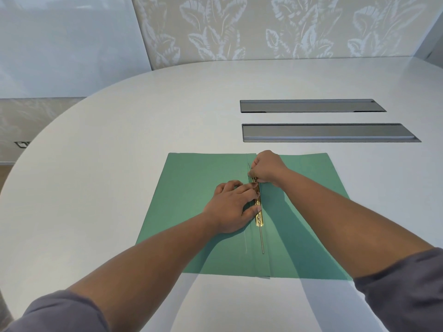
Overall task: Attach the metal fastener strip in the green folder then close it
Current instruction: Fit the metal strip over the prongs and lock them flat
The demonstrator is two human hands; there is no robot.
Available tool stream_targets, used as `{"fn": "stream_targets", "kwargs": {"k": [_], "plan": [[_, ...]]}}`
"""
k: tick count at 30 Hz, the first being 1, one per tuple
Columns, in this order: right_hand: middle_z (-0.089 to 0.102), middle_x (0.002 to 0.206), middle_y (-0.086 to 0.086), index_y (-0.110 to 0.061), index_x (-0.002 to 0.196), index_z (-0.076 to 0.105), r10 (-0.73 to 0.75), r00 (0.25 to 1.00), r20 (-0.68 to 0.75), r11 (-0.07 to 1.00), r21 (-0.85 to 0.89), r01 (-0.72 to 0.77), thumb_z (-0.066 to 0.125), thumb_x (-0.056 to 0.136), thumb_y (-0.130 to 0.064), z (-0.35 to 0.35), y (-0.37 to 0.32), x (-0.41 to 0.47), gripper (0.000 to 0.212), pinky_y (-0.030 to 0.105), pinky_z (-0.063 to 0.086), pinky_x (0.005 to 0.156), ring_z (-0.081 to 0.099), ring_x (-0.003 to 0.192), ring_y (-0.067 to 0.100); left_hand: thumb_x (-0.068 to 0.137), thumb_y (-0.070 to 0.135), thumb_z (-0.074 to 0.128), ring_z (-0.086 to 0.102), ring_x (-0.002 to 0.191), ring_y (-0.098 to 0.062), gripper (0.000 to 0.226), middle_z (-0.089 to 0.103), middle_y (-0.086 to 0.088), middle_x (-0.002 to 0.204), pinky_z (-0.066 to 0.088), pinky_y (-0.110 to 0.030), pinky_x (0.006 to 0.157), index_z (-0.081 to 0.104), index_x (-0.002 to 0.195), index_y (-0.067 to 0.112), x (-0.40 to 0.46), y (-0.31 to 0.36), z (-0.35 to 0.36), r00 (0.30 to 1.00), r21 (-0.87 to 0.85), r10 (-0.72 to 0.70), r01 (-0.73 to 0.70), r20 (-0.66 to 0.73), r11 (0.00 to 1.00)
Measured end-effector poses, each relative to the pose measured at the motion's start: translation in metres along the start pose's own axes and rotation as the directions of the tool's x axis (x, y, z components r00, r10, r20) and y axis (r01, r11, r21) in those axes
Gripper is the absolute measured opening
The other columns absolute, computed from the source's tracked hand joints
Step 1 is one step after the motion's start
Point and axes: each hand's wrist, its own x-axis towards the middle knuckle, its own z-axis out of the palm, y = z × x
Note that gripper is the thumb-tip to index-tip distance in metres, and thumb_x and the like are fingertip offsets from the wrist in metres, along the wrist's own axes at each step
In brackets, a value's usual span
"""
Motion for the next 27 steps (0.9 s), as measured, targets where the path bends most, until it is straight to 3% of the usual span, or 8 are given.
{"fn": "stream_targets", "kwargs": {"k": [1,3,6,11,21,25,27], "plan": [[0.069,0.080,0.020,0.003,0.081,0.066,-0.004,1.000,-0.012,0.995,-0.097,0.003,0.071,0.077,0.000,0.001,-0.006,0.000,0.007,0.042,0.062,0.068,0.070,0.080,0.034,0.098,0.062,0.034,0.031,0.139,-0.025,0.045,0.041,0.013,0.156,0.022,-0.048,0.112,0.053,0.131,0.037,0.000,0.000,0.000,1.000,0.000,0.001,-0.001,0.001,1.000],[0.060,0.069,0.009,-0.005,0.070,0.054,-0.016,0.998,-0.055,0.974,-0.227,0.003,0.063,0.079,0.000,0.003,-0.014,-0.001,0.014,0.029,0.045,0.050,0.062,0.068,0.028,0.098,0.062,0.033,0.031,0.139,-0.025,0.045,0.039,0.013,0.158,0.021,-0.048,0.112,0.053,0.130,0.037,0.000,0.000,0.000,1.000,0.000,-0.001,0.001,0.006,1.000],[0.053,0.067,0.004,-0.011,0.067,0.046,-0.013,0.998,-0.061,0.964,-0.264,-0.004,0.061,0.080,-0.003,0.005,-0.018,0.000,0.022,0.026,0.032,0.045,0.050,0.059,0.020,0.097,0.061,0.034,0.031,0.139,-0.025,0.045,0.040,0.012,0.157,0.021,-0.048,0.112,0.053,0.130,0.036,0.000,-0.001,0.001,1.000,-0.003,0.000,0.000,0.001,1.000],[0.052,0.063,0.002,-0.011,0.066,0.049,0.016,1.000,-0.027,0.970,-0.242,-0.022,0.078,0.068,-0.018,0.003,-0.012,0.001,0.029,0.026,0.033,0.046,0.046,0.054,0.017,0.098,0.062,0.033,0.031,0.139,-0.024,0.046,0.042,0.012,0.156,0.021,-0.047,0.112,0.053,0.130,0.036,0.000,-0.001,0.001,1.000,-0.008,0.005,-0.006,-0.005,1.000],[0.054,0.060,0.005,-0.009,0.068,0.051,0.009,0.999,0.041,0.970,-0.244,0.002,0.074,0.078,-0.020,0.000,-0.013,0.004,0.026,0.027,0.038,0.046,0.051,0.050,0.021,0.098,0.062,0.033,0.031,0.139,-0.024,0.047,0.043,0.013,0.155,0.021,-0.048,0.111,0.053,0.131,0.036,0.000,-0.001,0.000,1.000,-0.008,0.004,-0.004,-0.004,1.000],[0.051,0.059,0.001,-0.011,0.063,0.048,-0.065,0.998,-0.010,0.949,-0.311,0.059,0.074,0.071,-0.028,0.004,-0.012,0.001,0.032,0.027,0.033,0.046,0.045,0.051,0.016,0.098,0.062,0.032,0.030,0.139,-0.023,0.048,0.042,0.013,0.156,0.021,-0.048,0.112,0.053,0.132,0.035,-0.001,0.000,0.000,1.000,-0.009,0.005,-0.005,-0.001,1.000],[0.052,0.055,0.005,-0.008,0.058,0.051,-0.111,0.993,-0.026,0.950,-0.297,0.098,0.072,0.066,-0.025,0.004,-0.008,0.000,0.028,0.031,0.039,0.046,0.047,0.052,0.019,0.098,0.062,0.032,0.030,0.140,-0.024,0.048,0.043,0.013,0.155,0.021,-0.048,0.112,0.053,0.132,0.035,0.000,-0.001,0.000,1.000,-0.011,0.002,-0.002,-0.002,1.000]]}}
